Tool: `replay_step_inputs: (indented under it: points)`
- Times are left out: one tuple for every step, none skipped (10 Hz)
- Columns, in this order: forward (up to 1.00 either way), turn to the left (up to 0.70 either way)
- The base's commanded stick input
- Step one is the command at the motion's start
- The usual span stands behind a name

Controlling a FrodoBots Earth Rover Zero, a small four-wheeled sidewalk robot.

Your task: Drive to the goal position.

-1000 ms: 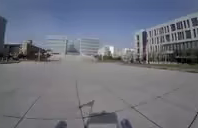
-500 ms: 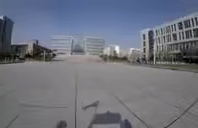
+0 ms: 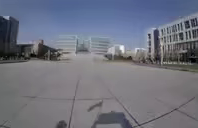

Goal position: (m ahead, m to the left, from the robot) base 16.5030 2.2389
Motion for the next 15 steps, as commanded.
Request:
replay_step_inputs:
  points:
    - [1.00, 0.09]
    - [1.00, 0.18]
    - [1.00, 0.15]
    - [1.00, 0.02]
    - [1.00, 0.08]
    - [1.00, 0.03]
    - [1.00, 0.08]
    - [1.00, 0.19]
    - [1.00, 0.00]
    - [1.00, 0.05]
    - [1.00, 0.08]
    - [1.00, 0.00]
    - [1.00, 0.00]
    - [1.00, 0.05]
    - [1.00, 0.04]
